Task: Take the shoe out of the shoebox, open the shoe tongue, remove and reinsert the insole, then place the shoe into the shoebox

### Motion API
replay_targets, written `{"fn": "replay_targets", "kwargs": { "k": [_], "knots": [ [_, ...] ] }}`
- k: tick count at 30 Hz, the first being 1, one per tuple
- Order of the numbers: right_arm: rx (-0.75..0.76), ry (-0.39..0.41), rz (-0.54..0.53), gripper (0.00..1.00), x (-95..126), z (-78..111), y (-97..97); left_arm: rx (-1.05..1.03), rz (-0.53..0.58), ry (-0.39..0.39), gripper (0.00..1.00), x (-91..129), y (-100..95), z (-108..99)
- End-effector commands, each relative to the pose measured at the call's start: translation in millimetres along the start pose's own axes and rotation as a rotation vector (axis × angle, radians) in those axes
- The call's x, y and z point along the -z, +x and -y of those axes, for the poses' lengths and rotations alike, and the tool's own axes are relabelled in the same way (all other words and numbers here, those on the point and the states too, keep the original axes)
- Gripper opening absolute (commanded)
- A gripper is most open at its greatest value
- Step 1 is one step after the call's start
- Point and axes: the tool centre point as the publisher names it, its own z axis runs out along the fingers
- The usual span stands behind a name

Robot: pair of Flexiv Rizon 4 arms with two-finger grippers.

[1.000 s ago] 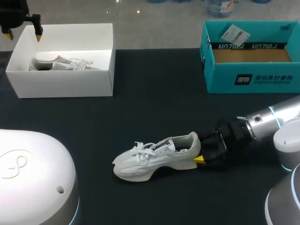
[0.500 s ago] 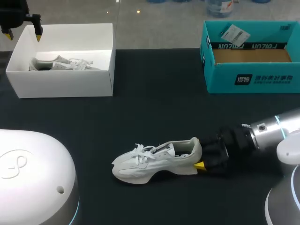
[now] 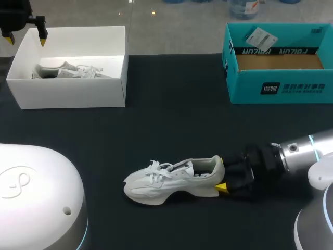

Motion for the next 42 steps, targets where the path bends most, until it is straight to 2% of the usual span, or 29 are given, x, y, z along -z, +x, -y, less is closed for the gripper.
{"fn": "replay_targets", "kwargs": {
  "k": [1, 19, 20, 21, 22, 23, 28, 34, 38, 42],
  "knots": [
    [-0.003, 0.004, 0.011, 0.00, -0.7, -2.2, 5.3, -0.001, -0.002, -0.003, 1.00, 0.4, 0.3, 1.4],
    [-0.028, -0.002, 0.038, 0.00, -5.0, -4.0, 15.6, -0.001, -0.002, -0.003, 1.00, 0.4, 0.3, 1.4],
    [-0.029, -0.003, 0.038, 0.16, -4.9, -4.1, 15.6, -0.001, -0.002, -0.003, 1.00, 0.4, 0.3, 1.4],
    [-0.029, -0.004, 0.039, 0.38, -4.5, -4.0, 15.7, -0.001, -0.002, -0.003, 1.00, 0.4, 0.3, 1.4],
    [-0.030, -0.006, 0.039, 0.80, -4.1, -3.9, 15.7, -0.001, -0.002, -0.003, 1.00, 0.4, 0.3, 1.4],
    [-0.030, -0.007, 0.039, 1.00, -3.6, -3.9, 15.6, -0.001, -0.002, -0.003, 1.00, 0.4, 0.3, 1.4],
    [-0.014, -0.018, 0.044, 1.00, 4.6, -11.0, 13.0, -0.001, -0.002, -0.003, 1.00, 0.4, 0.3, 1.4],
    [0.010, -0.005, 0.025, 1.00, 28.0, -25.5, 10.5, -0.001, -0.002, -0.003, 1.00, 0.4, 0.3, 1.4],
    [0.015, 0.039, 0.007, 1.00, 47.1, -31.7, 10.4, -0.001, -0.002, -0.003, 1.00, 0.4, 0.3, 1.4],
    [0.011, 0.125, -0.006, 1.00, 60.1, -39.2, 10.8, -0.001, -0.002, -0.003, 1.00, 0.4, 0.3, 1.4]
  ]
}}
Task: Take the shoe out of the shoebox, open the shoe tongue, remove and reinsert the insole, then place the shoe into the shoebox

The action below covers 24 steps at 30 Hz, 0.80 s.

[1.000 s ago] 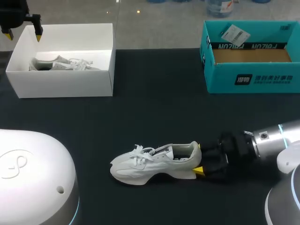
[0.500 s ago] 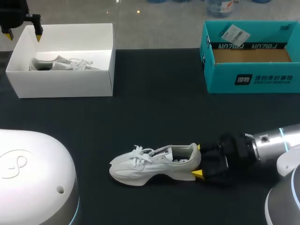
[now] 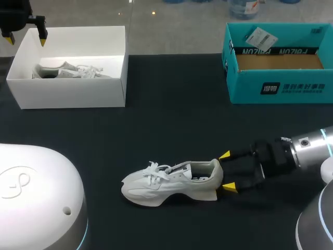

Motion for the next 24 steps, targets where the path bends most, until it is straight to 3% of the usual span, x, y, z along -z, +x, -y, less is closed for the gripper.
{"fn": "replay_targets", "kwargs": {
  "k": [1, 6, 13, 24],
  "knots": [
    [-0.003, 0.112, -0.009, 1.00, 27.4, -15.5, 3.6, -0.001, -0.002, -0.003, 1.00, 0.4, 0.3, 1.4],
    [0.007, 0.171, -0.001, 1.00, 35.2, -16.5, 2.5, -0.001, -0.002, -0.003, 1.00, 0.4, 0.3, 1.4],
    [0.009, 0.185, 0.010, 1.00, 38.7, -17.1, 1.2, -0.001, -0.002, -0.003, 1.00, 0.4, 0.3, 1.4],
    [-0.032, 0.131, -0.011, 1.00, 6.6, 4.2, 0.8, -0.001, -0.002, -0.003, 1.00, 0.4, 0.3, 1.4]
  ]
}}
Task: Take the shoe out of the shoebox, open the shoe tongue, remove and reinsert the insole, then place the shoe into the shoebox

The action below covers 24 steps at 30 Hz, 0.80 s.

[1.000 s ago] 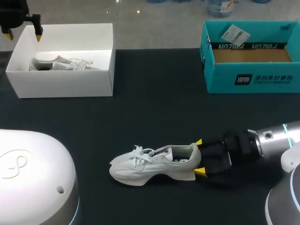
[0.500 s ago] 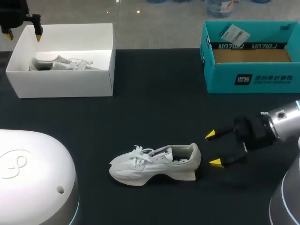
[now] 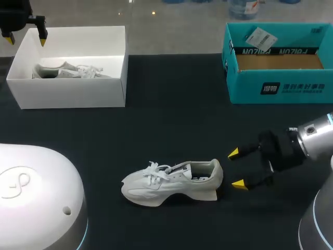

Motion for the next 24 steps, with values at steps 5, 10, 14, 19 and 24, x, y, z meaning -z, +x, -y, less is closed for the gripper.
{"fn": "replay_targets", "kwargs": {
  "k": [5, 10, 14, 19, 24],
  "knots": [
    [0.007, -0.061, -0.016, 1.00, -35.5, 13.6, -11.2, -0.001, -0.002, -0.003, 1.00, 0.4, 0.3, 1.4],
    [0.012, -0.084, -0.035, 1.00, -49.0, 14.1, -14.3, -0.001, -0.002, -0.003, 1.00, 0.4, 0.3, 1.4],
    [0.009, -0.101, -0.054, 1.00, -58.5, 13.9, -9.9, -0.001, -0.002, -0.003, 1.00, 0.4, 0.3, 1.4],
    [-0.005, -0.121, -0.054, 1.00, -62.6, 16.7, -3.9, -0.001, -0.002, -0.003, 1.00, 0.4, 0.3, 1.4],
    [-0.010, -0.125, -0.056, 1.00, -66.1, 17.4, -1.1, -0.001, -0.002, -0.003, 1.00, 0.4, 0.3, 1.4]
  ]
}}
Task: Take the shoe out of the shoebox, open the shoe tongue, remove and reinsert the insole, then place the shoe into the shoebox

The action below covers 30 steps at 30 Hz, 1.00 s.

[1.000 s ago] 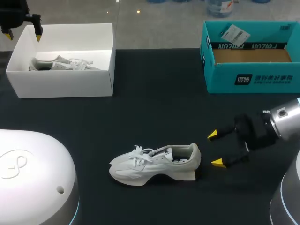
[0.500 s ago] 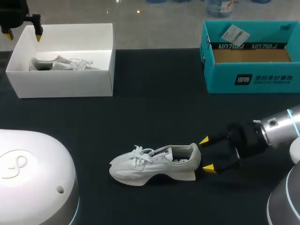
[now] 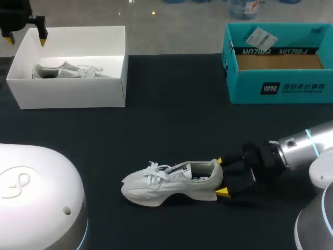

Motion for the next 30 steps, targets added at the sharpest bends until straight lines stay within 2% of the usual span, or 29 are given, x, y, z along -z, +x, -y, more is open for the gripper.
{"fn": "replay_targets", "kwargs": {
  "k": [1, 14, 24, 25, 26, 29, 30],
  "knots": [
    [-0.003, -0.003, 0.005, 1.00, -4.7, 1.2, 3.2, -0.001, -0.002, -0.003, 1.00, 0.4, 0.3, 1.4],
    [-0.009, -0.048, -0.004, 1.00, -23.0, 6.5, 0.1, -0.001, -0.002, -0.003, 1.00, 0.4, 0.3, 1.4],
    [-0.013, -0.058, -0.006, 1.00, -25.1, 7.8, 1.5, -0.001, -0.002, -0.003, 1.00, 0.4, 0.3, 1.4],
    [-0.013, -0.059, -0.005, 0.91, -25.3, 8.2, 2.1, -0.001, -0.002, -0.003, 1.00, 0.4, 0.3, 1.4],
    [-0.013, -0.061, -0.003, 0.64, -25.7, 8.3, 2.5, -0.001, -0.002, -0.003, 1.00, 0.4, 0.3, 1.4],
    [-0.018, -0.067, 0.009, 0.04, -26.4, 8.8, 3.9, -0.001, -0.002, -0.003, 1.00, 0.4, 0.3, 1.4],
    [-0.018, -0.071, 0.013, 0.00, -26.5, 9.1, 4.0, -0.001, -0.002, -0.003, 1.00, 0.4, 0.3, 1.4]
  ]
}}
